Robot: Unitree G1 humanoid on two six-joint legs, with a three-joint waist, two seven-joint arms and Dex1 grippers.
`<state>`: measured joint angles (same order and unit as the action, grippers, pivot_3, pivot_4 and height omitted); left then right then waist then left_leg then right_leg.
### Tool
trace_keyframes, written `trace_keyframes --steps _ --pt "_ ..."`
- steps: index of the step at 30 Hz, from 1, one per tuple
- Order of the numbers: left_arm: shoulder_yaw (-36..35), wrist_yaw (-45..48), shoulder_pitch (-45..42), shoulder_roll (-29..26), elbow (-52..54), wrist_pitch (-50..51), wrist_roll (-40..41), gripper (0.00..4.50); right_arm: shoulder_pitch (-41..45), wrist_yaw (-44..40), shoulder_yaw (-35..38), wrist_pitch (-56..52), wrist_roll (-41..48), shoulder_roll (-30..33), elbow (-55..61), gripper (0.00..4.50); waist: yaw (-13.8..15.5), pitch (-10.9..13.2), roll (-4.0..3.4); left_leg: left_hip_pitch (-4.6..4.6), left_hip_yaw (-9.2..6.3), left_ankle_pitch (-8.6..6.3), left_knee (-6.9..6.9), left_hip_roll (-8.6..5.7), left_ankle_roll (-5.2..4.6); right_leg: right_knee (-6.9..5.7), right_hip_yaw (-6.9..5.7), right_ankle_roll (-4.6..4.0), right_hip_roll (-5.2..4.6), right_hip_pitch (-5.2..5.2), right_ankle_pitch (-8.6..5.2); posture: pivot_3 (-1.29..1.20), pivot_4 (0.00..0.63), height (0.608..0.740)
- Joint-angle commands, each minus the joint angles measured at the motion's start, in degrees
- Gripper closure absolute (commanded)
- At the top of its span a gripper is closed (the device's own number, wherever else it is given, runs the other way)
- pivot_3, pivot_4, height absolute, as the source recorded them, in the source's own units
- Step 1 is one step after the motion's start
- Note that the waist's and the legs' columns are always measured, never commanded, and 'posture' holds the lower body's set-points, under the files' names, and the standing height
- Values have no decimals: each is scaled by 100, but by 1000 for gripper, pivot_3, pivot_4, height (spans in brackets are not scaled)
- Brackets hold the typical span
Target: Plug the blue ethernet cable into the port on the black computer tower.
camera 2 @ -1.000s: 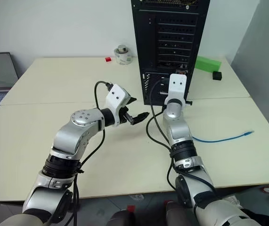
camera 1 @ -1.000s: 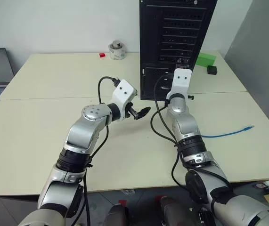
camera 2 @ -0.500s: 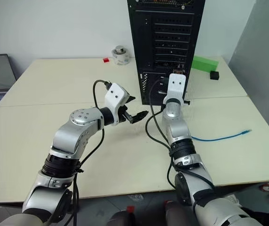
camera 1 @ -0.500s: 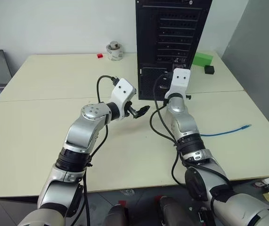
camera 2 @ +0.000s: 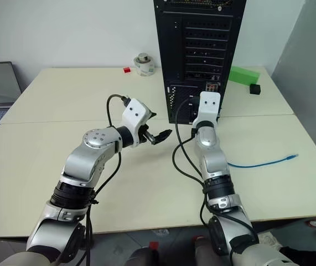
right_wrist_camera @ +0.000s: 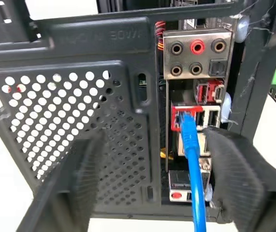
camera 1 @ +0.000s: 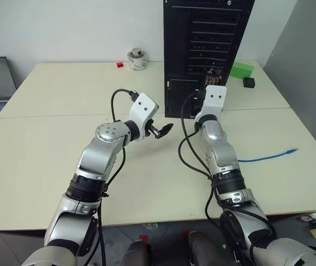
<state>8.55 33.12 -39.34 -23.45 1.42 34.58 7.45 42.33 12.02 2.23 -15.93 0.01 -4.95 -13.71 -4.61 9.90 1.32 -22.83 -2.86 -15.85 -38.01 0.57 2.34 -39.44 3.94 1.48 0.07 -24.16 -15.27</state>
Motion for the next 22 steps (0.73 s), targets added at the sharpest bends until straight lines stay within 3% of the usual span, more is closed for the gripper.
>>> trace_keyframes --steps 1,6,14,22 --pt "-118 -87 -89 21 10 -111 -45 0 -462 -263 -122 -494 4 166 1360 98 16 0 0 -1 -1 0 0 0 0 2 -1 0 0 0 0 0 150 740" --pt "-179 -62 -185 -10 -267 -293 -55 0 -1146 -1149 -65 -1424 270 985 2696 98 53 0 0 -2 -1 0 -3 -4 0 2 -3 1 0 1 0 0 150 740" --pt "-197 303 -543 -104 -932 -648 -36 0 -1452 -3477 544 -2158 1673 2870 3647 98 145 0 1 -1 -1 -1 -4 -4 -2 13 -6 2 27 8 -1 0 150 740" --pt "-216 788 -625 -209 -1030 -828 54 0 -1369 -4275 884 -2230 2235 3734 3561 98 149 0 1 -2 -1 -1 -3 0 -3 33 -14 2 33 17 -1 0 150 740"
